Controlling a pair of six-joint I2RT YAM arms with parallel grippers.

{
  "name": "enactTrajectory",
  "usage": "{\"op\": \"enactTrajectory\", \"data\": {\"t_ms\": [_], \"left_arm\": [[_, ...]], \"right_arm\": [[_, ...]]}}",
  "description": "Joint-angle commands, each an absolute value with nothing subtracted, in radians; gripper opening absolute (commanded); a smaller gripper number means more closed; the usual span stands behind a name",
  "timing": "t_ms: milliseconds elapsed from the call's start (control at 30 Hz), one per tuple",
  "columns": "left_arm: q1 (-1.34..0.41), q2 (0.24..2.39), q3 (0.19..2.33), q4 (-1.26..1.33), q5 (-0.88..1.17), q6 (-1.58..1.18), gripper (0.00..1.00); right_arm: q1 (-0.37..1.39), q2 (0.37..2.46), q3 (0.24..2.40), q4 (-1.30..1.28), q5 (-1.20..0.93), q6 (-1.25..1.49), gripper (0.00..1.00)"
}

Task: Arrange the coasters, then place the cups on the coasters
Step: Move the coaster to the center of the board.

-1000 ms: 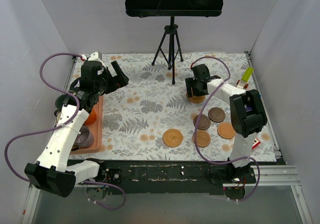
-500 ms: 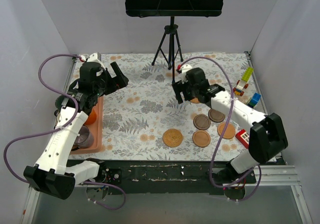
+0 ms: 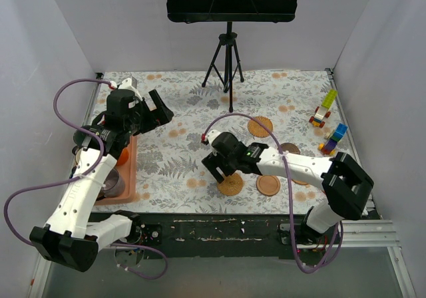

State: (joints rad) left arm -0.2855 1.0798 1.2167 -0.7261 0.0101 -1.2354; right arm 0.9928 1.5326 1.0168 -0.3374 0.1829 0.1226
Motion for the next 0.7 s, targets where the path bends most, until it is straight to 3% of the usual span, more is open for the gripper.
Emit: {"op": "enactTrajectory", "data": {"t_ms": [0, 233, 433, 667], "left_arm": [[-0.305, 1.065, 1.236, -0.727, 0.014, -1.221, 0.98], [-0.313, 1.045, 1.207, -0.730, 0.014, -1.232, 0.98], [-0.311, 1.026, 1.198, -0.739, 0.014, -1.235, 0.98], [-0.318, 1.049, 1.201, -0.719, 0.041, -1.243, 0.98]], "right_arm": [[1.031, 1.569, 1.012, -0.354, 0.215, 0.170, 0.91], [1.072, 1.571, 0.957, -0.364, 0.215, 0.198, 0.89], [1.083, 1.562, 0.899, -0.324, 0.144, 0.199, 0.81], [1.100, 1.575, 0.867, -0.302, 0.164, 0.215, 0.80]]}}
